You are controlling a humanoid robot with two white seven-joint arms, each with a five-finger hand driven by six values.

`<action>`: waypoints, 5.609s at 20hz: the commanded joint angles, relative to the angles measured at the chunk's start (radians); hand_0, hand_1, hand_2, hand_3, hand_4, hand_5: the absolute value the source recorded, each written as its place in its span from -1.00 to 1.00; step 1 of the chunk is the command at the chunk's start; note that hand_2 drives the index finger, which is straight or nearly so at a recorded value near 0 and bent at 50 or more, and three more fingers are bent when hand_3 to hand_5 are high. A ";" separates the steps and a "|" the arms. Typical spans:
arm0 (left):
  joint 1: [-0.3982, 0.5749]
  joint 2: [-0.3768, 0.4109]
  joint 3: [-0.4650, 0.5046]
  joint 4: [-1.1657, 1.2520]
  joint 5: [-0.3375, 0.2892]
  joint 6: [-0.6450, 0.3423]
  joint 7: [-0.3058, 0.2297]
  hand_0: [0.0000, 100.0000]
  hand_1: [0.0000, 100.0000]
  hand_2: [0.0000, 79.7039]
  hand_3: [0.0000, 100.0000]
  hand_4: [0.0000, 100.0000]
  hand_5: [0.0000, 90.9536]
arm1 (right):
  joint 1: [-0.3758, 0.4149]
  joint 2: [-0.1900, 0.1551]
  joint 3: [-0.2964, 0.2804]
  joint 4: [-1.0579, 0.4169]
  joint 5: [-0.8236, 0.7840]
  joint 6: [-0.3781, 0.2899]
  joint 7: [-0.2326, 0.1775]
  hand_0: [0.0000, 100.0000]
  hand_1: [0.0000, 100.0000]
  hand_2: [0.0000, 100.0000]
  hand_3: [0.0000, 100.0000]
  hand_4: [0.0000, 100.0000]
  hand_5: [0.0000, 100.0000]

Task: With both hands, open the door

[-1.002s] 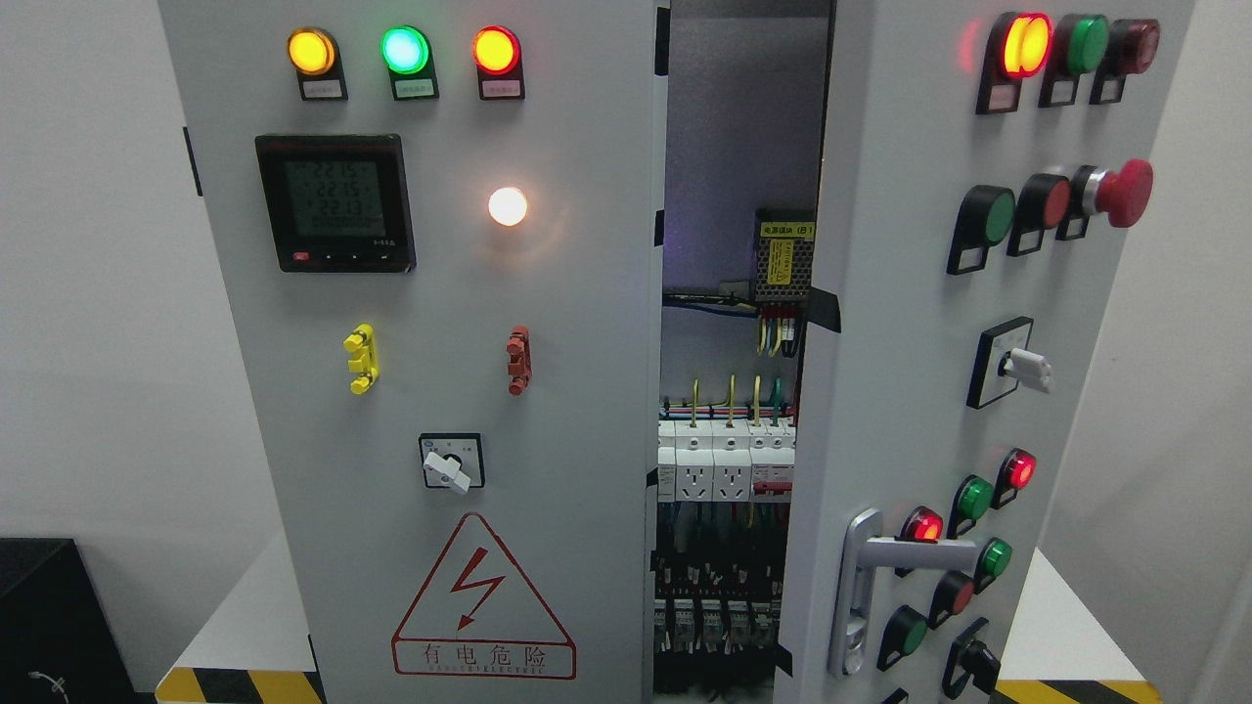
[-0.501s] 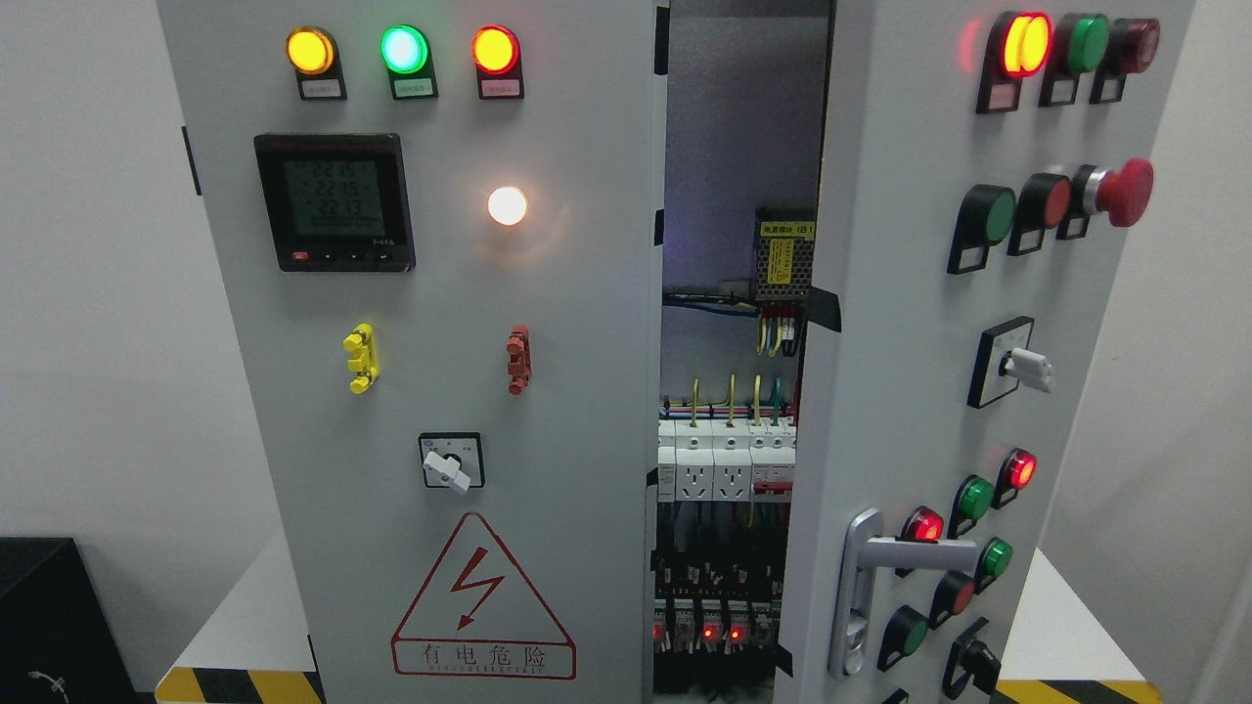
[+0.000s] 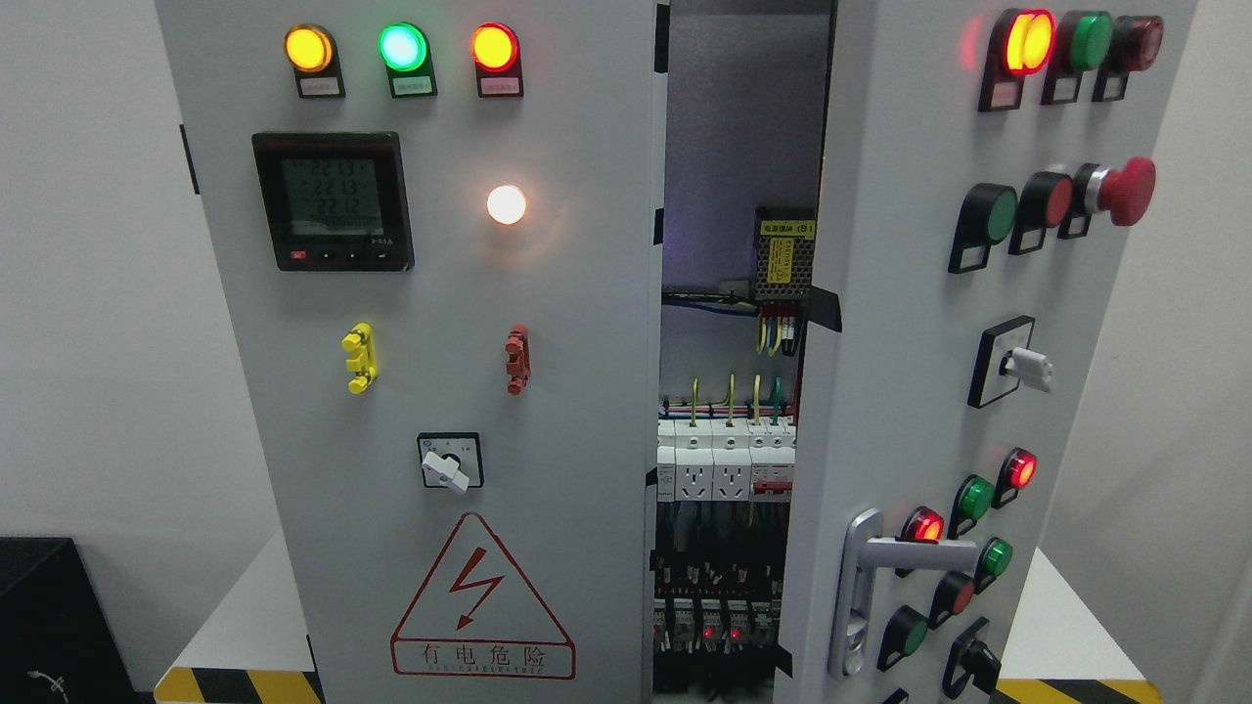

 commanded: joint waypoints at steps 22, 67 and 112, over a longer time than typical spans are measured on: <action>-0.572 -0.886 -0.770 -0.555 -0.018 -0.076 0.583 -1.00 -1.00 -1.00 -1.00 -1.00 -1.00 | 0.000 0.000 0.000 0.000 -0.003 0.001 0.000 -1.00 -1.00 -1.00 -1.00 -1.00 -1.00; -0.473 -1.667 -0.744 -0.291 -0.304 -0.085 1.114 -1.00 -1.00 -1.00 -1.00 -1.00 -1.00 | 0.000 0.000 0.000 0.000 -0.003 0.000 0.000 -1.00 -1.00 -1.00 -1.00 -1.00 -1.00; 1.021 -1.443 0.336 1.322 -1.357 -0.398 0.786 -1.00 -1.00 -1.00 -1.00 -1.00 -1.00 | 0.000 0.000 0.000 0.000 -0.003 0.000 0.000 -1.00 -1.00 -1.00 -1.00 -1.00 -1.00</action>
